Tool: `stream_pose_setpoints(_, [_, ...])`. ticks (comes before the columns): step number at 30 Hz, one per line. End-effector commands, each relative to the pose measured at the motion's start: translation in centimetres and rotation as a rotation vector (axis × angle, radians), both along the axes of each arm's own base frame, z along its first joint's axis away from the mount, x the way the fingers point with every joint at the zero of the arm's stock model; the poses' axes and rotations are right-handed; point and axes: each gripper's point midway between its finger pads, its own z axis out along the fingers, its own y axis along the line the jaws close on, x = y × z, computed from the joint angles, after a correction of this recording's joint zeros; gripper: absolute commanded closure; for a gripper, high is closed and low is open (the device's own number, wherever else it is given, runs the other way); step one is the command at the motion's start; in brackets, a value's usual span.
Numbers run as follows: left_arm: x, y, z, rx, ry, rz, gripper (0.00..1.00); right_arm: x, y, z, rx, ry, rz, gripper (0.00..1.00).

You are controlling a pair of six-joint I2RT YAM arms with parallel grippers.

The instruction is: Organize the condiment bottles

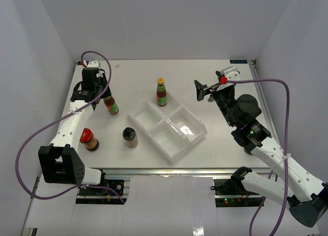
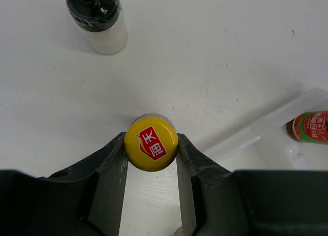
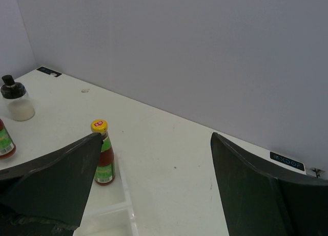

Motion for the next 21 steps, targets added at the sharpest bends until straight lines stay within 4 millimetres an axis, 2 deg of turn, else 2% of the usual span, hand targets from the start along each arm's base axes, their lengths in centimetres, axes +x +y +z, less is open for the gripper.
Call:
stream_pose_setpoints(1, [0.7, -3.6, 6.8, 0.007, -0.162, -0.113, 1.0, -0.5, -0.9, 1.4, 0.044, -0.028, -0.02, 0.08])
stream_pose_setpoints(7, [0.2, -7.6, 10.2, 0.041, -0.206, -0.201, 1.0, -0.7, -1.2, 1.7, 0.049, -0.032, -0.026, 0.08])
stream_pose_setpoints(14, [-1.0, -11.1, 14.0, 0.0, -0.274, -0.325, 1.0, -0.9, -1.4, 1.9, 0.05, -0.033, -0.028, 0.08])
stream_pose_setpoints(21, [-3.4, -15.7, 16.6, -0.044, -0.316, -0.488, 1.0, -1.0, -1.5, 2.3, 0.05, -0.037, -0.031, 0.08])
